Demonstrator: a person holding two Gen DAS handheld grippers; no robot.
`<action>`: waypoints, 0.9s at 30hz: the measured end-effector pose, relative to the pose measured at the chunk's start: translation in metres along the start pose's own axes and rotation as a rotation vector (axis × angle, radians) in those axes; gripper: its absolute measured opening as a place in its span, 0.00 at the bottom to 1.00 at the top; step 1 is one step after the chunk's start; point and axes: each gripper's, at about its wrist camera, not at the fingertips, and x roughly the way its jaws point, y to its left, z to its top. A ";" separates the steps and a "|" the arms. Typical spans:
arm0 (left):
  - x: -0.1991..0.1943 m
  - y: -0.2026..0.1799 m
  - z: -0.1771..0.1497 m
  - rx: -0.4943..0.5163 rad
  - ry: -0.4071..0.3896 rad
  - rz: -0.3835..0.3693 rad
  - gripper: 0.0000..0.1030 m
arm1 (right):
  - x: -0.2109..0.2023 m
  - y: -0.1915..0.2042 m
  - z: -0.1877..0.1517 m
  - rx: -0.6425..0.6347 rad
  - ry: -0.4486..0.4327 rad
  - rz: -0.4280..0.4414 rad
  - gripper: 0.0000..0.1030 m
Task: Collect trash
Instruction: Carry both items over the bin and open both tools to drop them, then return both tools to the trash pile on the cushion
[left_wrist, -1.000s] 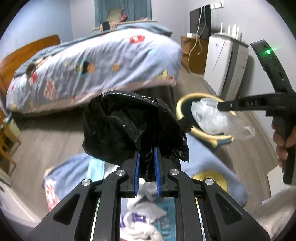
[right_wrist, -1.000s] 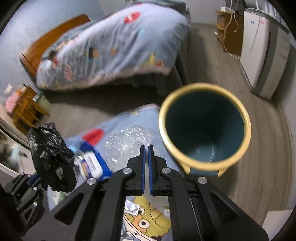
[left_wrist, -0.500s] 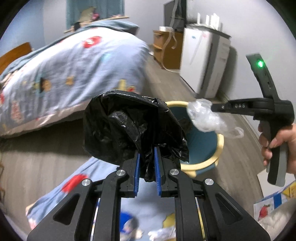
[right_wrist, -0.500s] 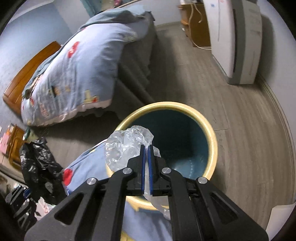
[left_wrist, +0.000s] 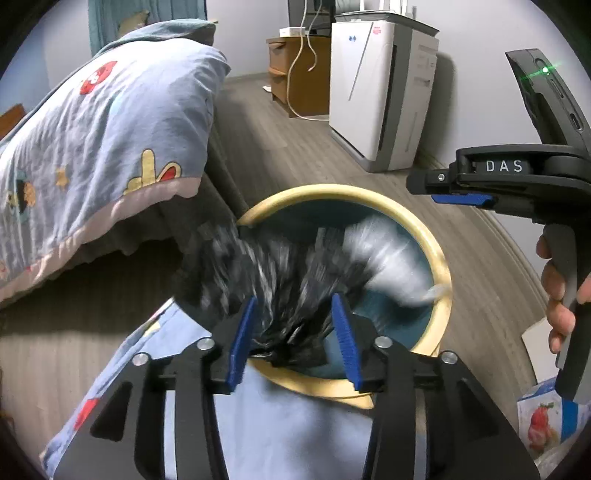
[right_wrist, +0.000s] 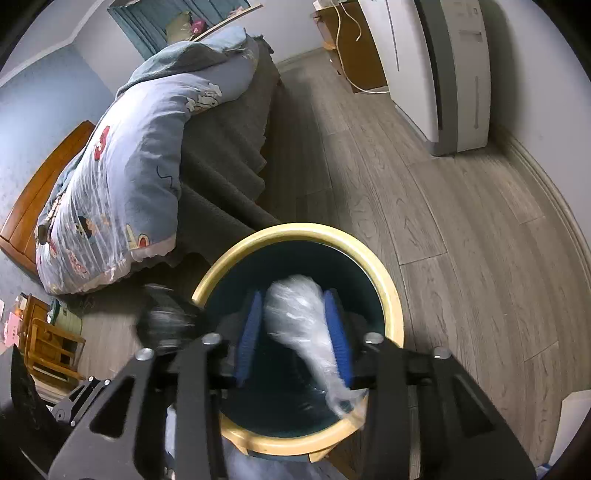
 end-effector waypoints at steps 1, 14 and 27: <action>0.000 0.001 0.000 -0.005 -0.005 0.001 0.57 | 0.000 0.001 0.000 0.001 0.000 0.003 0.42; -0.054 0.023 -0.014 -0.100 -0.075 0.087 0.91 | -0.024 0.035 -0.003 -0.098 -0.061 -0.018 0.94; -0.195 0.085 -0.089 -0.221 -0.129 0.216 0.93 | -0.071 0.117 -0.058 -0.237 -0.044 0.031 0.94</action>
